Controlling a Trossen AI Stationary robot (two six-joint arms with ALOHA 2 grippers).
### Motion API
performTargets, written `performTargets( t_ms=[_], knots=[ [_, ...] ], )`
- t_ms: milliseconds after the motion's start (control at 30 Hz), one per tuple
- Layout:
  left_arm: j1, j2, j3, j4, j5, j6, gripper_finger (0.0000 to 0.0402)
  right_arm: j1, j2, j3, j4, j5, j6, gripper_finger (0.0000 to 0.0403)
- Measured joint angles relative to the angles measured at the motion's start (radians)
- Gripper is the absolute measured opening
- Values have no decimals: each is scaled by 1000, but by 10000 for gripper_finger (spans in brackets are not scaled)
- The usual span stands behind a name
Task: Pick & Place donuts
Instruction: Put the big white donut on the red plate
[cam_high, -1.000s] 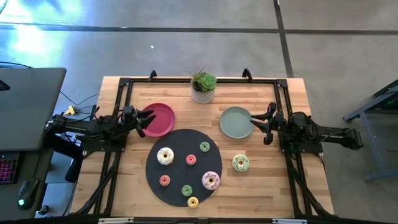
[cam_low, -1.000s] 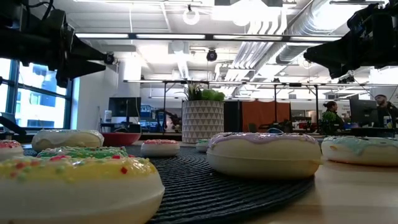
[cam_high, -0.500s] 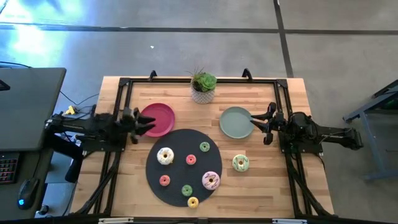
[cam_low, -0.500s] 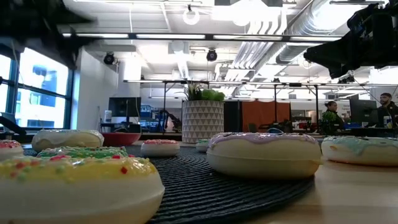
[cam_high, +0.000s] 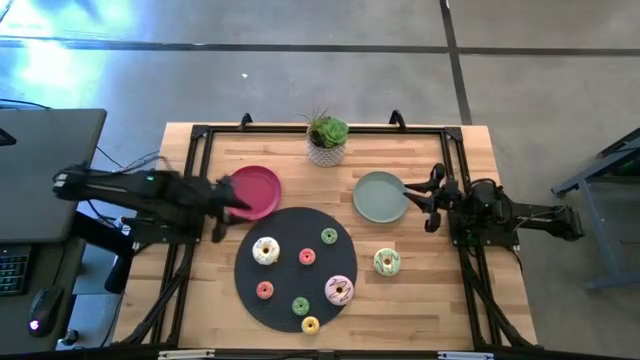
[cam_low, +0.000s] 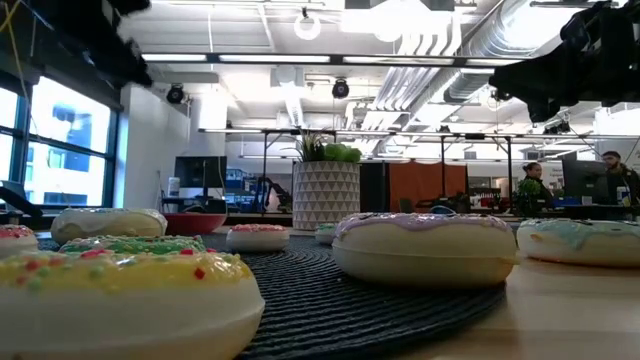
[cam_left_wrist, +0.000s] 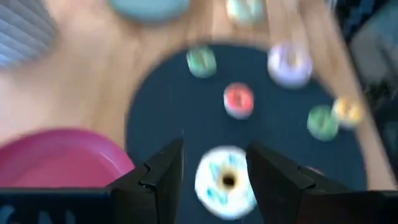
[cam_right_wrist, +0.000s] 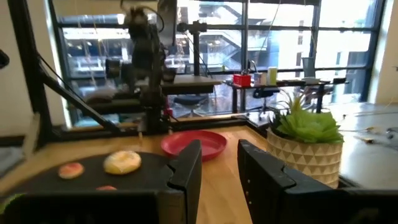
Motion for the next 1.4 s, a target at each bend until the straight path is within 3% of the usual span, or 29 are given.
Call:
performTargets(
  t_ms=[167,333,433,567,800,1100,1400],
  knots=[
    [0,233,0,7,22,28,168,0,0,0,8,-2,45,94],
    [0,440,0,126,138,28,168,0,0,0,13,35,-64,94],
    [0,536,1,224,218,36,168,0,0,0,9,35,-86,94],
    [0,623,2,261,232,66,168,0,0,0,9,32,-57,94],
    [1,646,2,258,190,79,168,0,12,0,10,69,-50,104],
    [1,646,2,203,136,113,168,0,35,0,12,106,-41,157],
    [1,681,1,192,133,73,168,0,35,0,26,68,-83,173]
  ],
)
